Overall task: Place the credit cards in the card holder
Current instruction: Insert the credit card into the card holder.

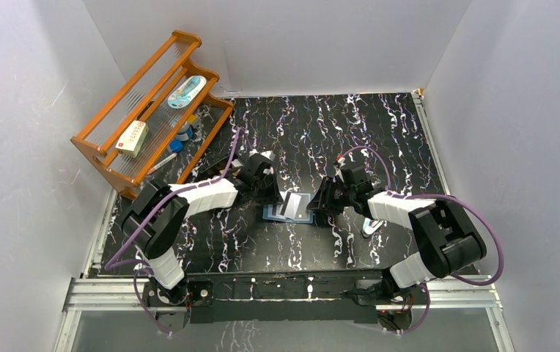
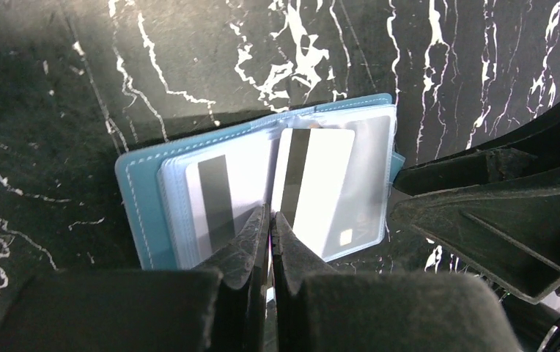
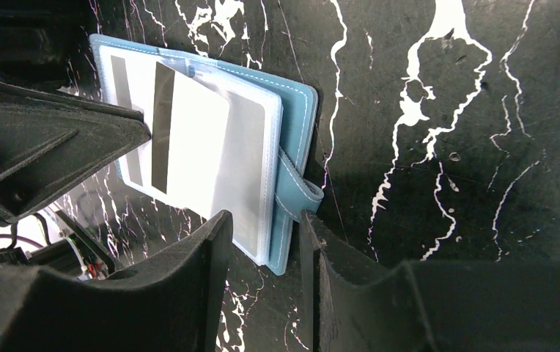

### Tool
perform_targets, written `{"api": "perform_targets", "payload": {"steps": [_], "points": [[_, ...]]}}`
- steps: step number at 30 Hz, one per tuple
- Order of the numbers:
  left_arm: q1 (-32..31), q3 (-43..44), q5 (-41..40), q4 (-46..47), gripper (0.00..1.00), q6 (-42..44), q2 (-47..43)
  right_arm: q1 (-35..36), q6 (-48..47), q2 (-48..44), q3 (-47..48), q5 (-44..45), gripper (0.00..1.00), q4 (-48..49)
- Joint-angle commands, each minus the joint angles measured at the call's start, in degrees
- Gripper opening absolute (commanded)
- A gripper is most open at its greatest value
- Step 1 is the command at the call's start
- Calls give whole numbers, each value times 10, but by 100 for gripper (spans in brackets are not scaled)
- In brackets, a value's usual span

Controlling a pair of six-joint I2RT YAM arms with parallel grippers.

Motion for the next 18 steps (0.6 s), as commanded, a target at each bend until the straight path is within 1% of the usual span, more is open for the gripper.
{"api": "perform_targets", "payload": {"steps": [1, 4, 7, 9, 13, 18], "points": [[-15, 32, 14, 10, 0, 13, 3, 2, 6, 4, -8, -6, 47, 19], [-17, 29, 17, 6, 0, -25, 2, 1, 6, 1, -10, -4, 47, 19], [-22, 4, 7, 23, 0, -73, -10, 2, 12, -3, -14, -7, 47, 21], [-24, -7, -23, 26, 0, -84, -18, 2, 18, -8, -20, -8, 47, 24], [-24, 4, -76, -8, 0, -87, -24, 2, 20, -17, -28, -5, 47, 26], [-25, -14, -92, 0, 0, -127, -32, 2, 25, -16, -32, -6, 47, 31]]}}
